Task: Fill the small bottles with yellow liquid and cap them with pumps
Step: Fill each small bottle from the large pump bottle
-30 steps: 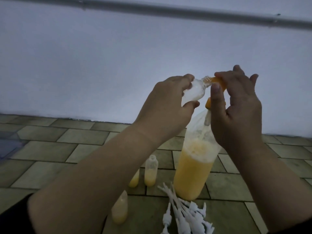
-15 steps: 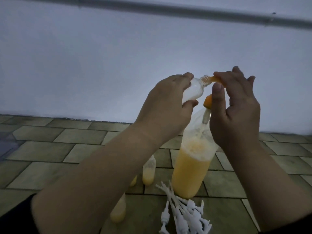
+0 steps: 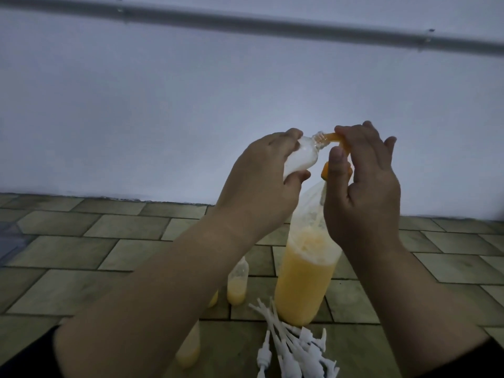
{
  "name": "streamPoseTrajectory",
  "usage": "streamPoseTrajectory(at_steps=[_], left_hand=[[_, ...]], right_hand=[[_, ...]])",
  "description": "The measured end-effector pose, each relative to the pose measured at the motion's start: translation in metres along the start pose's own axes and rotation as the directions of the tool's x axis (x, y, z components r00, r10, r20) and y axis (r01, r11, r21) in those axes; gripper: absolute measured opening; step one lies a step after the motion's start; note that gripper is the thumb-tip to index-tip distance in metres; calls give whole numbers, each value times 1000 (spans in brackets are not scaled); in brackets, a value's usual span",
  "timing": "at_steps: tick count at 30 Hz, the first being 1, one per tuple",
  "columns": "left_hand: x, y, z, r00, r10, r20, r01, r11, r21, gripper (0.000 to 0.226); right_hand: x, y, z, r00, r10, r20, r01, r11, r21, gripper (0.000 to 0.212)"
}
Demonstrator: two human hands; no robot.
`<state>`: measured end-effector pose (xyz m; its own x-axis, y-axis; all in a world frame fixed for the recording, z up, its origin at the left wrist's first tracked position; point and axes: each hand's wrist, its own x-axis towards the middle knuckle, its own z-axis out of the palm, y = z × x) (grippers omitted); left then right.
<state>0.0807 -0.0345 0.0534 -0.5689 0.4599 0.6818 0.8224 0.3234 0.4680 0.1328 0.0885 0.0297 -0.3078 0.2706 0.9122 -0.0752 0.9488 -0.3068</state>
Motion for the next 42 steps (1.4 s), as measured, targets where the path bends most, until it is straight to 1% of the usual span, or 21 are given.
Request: streamPoseTrajectory(at_steps=[4,7,9,12,16,19,22,26,30,33,36,39,42], left_hand=[[-7,-5,6,999,-22,23,22,1000,-2,54],[-6,-8,2,999,-43,31,43,999,-18,52],[-1,-6,-4,999,-34,24,35,999,-25,51],[4,-1,-6,1000,4,13,-4,1000,0,51],[-2,-2,4,1000,-20,20,21,998,-52,54],[-6,-7,5,998,-42,42,45,997,-57,54],[-3,-7,0,999,-33,36,34,999,-27,52],[3,0,-7,1000,9,7,-9,1000,2,52],[-2,-1,-4,1000,28,3,-28,999,36,51],[-5,-3,-2,1000,18,24,-19,999,50,51],[-4,-2,-6,999,13,40,-16,998,54,51],[1,2,-12,999,38,38,-40,997,61,53],[1,3,-12,999,49,17,-50,997,59,53]], right_hand=[[-10,6,5,999,16,31,-17,1000,24,38],[-3,3,-2,992,24,121,-27,999,24,44],[6,0,-8,989,-1,149,-1,1000,11,49],[8,-1,-11,994,-6,105,5,1000,4,49],[-4,4,-1,998,35,44,-37,998,50,43],[-9,5,4,997,35,63,-38,998,53,42],[-2,2,-1,995,26,92,-28,1000,14,48],[8,-2,-7,999,8,51,-9,1000,8,50],[-3,-2,0,1000,29,3,-29,999,43,42],[-10,-1,6,998,55,22,-55,998,34,42],[-8,-3,0,998,32,52,-34,999,31,45],[0,-5,-8,999,14,28,-15,999,40,48],[-1,-9,-5,999,31,-18,-30,998,60,45]])
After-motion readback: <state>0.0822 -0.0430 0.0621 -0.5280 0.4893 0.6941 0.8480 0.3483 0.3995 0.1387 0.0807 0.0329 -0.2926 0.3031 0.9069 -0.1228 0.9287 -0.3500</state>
